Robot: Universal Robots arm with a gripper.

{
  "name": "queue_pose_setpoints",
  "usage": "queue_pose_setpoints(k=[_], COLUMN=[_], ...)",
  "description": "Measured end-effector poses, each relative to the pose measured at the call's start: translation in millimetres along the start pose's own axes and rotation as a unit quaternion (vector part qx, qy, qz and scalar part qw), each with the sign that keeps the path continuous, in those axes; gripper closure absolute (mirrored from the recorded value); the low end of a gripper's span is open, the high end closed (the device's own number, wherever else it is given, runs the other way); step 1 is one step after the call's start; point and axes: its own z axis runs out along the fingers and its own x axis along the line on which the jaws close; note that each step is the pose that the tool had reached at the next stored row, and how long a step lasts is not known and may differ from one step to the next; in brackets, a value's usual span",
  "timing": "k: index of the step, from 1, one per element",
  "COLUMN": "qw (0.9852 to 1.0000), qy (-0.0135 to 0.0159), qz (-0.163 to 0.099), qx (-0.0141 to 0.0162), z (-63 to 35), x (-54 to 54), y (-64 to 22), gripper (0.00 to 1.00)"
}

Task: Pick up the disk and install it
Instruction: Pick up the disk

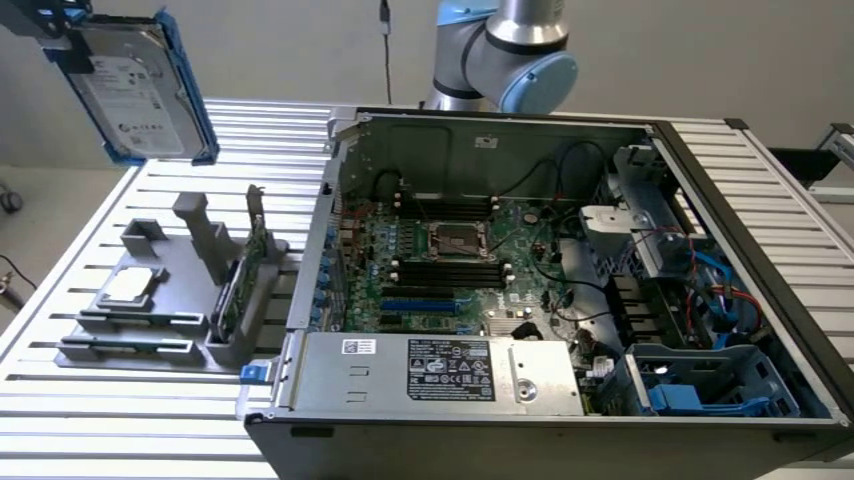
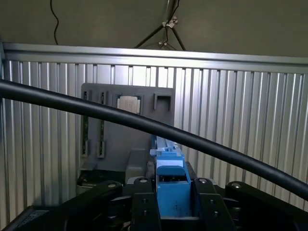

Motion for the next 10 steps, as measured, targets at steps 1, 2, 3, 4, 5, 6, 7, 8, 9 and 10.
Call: queue_pose_setpoints(k=[1, 2, 3, 4, 5, 6, 7, 8, 9, 10], qw=[1.0, 1.0, 1.0, 1.0, 1.0, 1.0, 1.0, 1.0, 1.0, 1.0], qy=[-0.0009, -0.0016, -0.0021, -0.0026, -0.003, -0.0036, -0.004, -0.0045, -0.0049, -0.0053], qz=[0.0, 0.0, 0.0, 0.0, 0.0, 0.0, 0.0, 0.0, 0.0, 0.0], qx=[0.0, 0.0001, 0.0, 0.0001, 0.0001, 0.0001, 0.0001, 0.0001, 0.0001, 0.0002], z=[-2.1, -3.9, -5.4, -6.6, -7.6, -8.3, -8.5, -8.8, -9.2, -9.4], x=[1.9, 3.6, 5.4, 7.3, 9.3, 12.3, 14.3, 16.3, 18.5, 20.5], y=[-4.8, -9.1, -13.2, -17.4, -21.7, -27.6, -31.6, -35.7, -40.0, -43.9], gripper=[0.67, 0.67, 0.67, 0.67, 0.67, 0.67, 0.67, 0.67, 0.67, 0.67])
